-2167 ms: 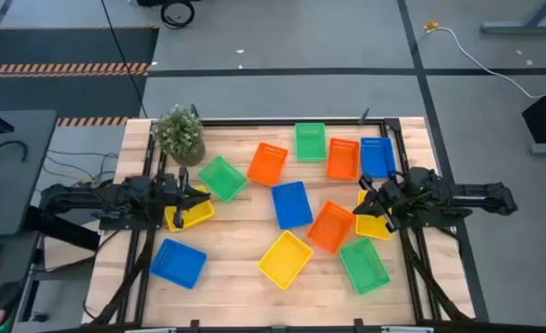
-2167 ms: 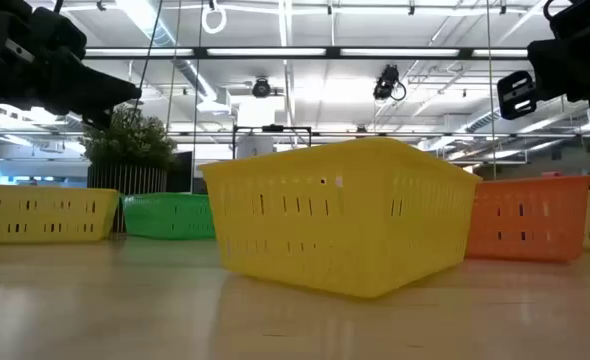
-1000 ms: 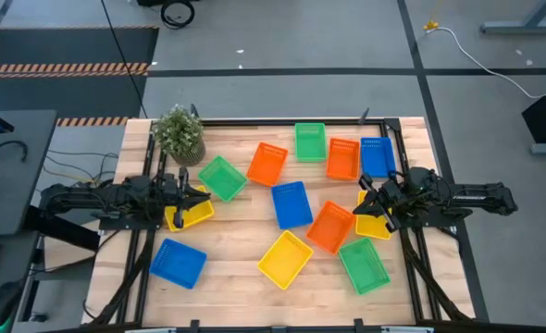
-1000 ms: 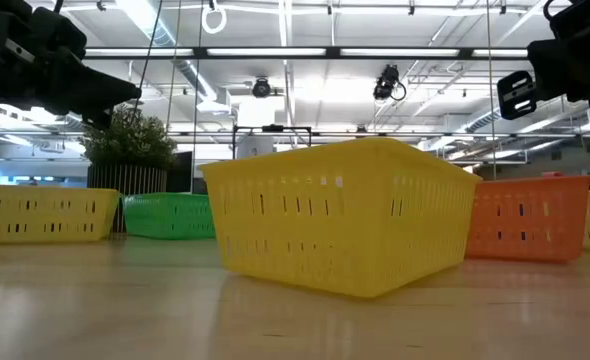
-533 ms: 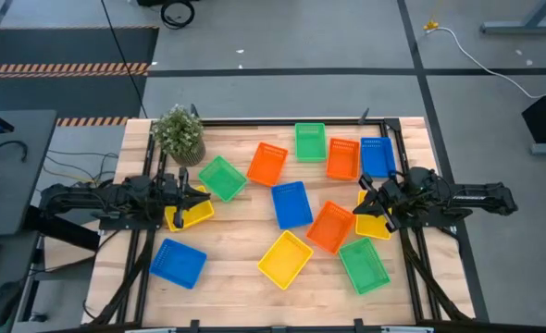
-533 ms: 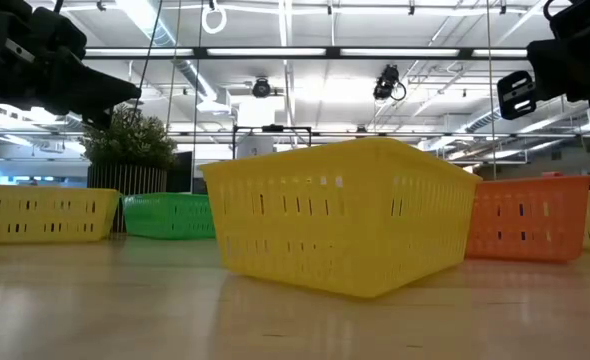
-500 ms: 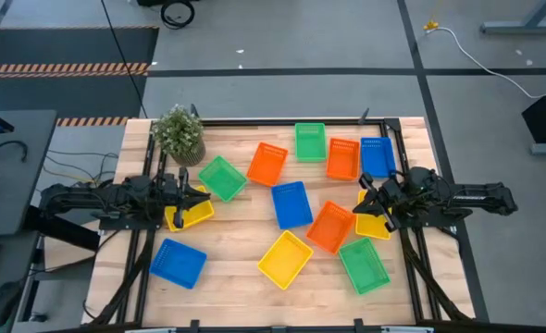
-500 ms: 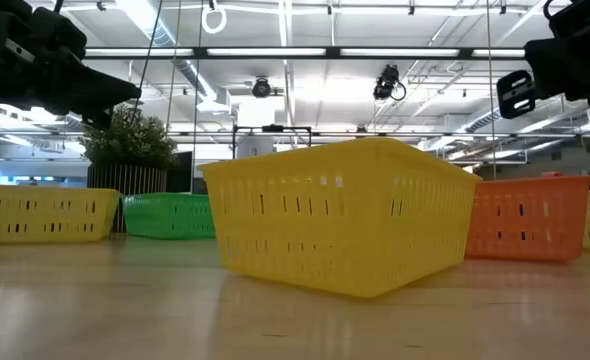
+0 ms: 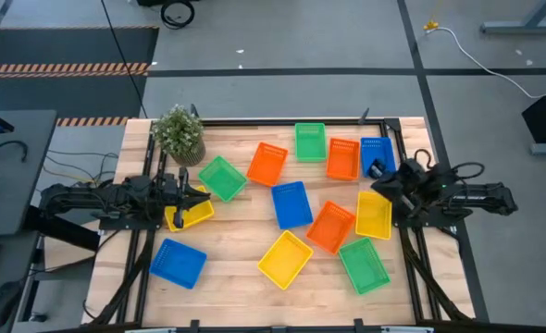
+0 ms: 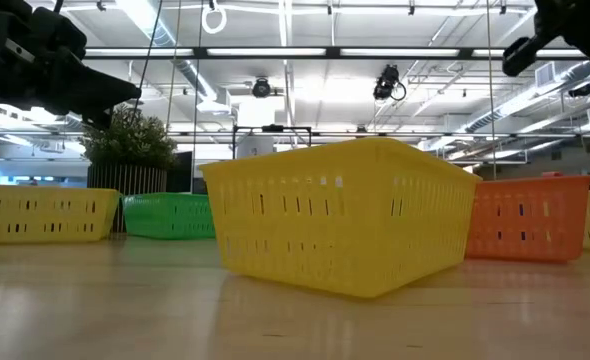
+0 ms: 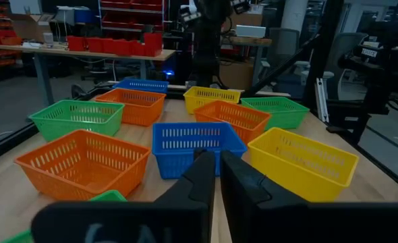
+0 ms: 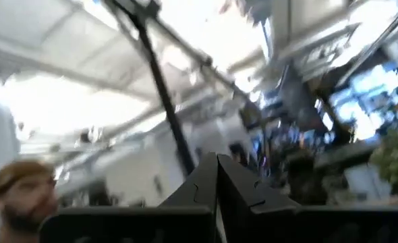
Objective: Stack baskets by color
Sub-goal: Move the center yellow bin to the middle left of the table
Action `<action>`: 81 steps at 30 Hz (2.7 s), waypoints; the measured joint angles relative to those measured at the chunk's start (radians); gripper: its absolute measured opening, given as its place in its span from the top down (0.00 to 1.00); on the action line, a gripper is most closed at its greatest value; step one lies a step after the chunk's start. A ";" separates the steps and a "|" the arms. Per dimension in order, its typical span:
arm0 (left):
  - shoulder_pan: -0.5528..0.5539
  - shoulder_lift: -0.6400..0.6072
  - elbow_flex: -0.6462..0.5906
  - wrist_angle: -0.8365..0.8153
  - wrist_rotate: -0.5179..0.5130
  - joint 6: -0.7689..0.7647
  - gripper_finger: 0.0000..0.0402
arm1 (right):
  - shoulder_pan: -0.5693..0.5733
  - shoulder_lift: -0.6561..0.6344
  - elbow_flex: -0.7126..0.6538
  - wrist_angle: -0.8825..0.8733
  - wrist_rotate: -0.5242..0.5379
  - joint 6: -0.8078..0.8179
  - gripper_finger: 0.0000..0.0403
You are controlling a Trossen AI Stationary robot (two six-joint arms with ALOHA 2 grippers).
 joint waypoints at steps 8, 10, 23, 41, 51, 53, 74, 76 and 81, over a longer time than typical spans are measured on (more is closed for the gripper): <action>0.000 0.000 0.000 0.000 0.000 0.000 0.90 | 0.000 0.006 0.000 0.043 0.251 -0.202 0.97; 0.000 0.000 0.000 0.000 0.000 0.000 0.91 | 0.000 0.022 0.000 0.039 0.305 -0.199 0.97; 0.000 0.000 0.000 0.000 0.000 0.000 0.91 | 0.203 0.582 0.155 0.006 0.419 -0.170 0.97; 0.000 0.000 0.000 0.000 0.000 0.000 0.91 | 0.440 1.401 1.005 -0.764 0.258 -0.528 0.72; 0.000 0.000 0.000 -0.002 0.000 0.000 0.92 | 0.589 1.755 1.289 -1.138 0.338 -0.620 0.56; 0.000 0.000 0.000 -0.003 0.000 0.000 0.92 | 0.602 1.796 1.310 -1.149 0.373 -0.641 0.56; 0.000 0.000 0.000 -0.002 0.000 0.000 0.93 | 0.613 1.913 1.318 -1.103 0.341 -0.661 0.85; 0.000 0.000 0.000 -0.002 0.000 0.000 0.92 | 0.614 1.922 1.318 -1.089 0.343 -0.661 0.88; 0.000 -0.001 0.001 0.000 0.000 0.000 0.91 | 0.615 1.921 1.318 -1.074 0.354 -0.677 0.97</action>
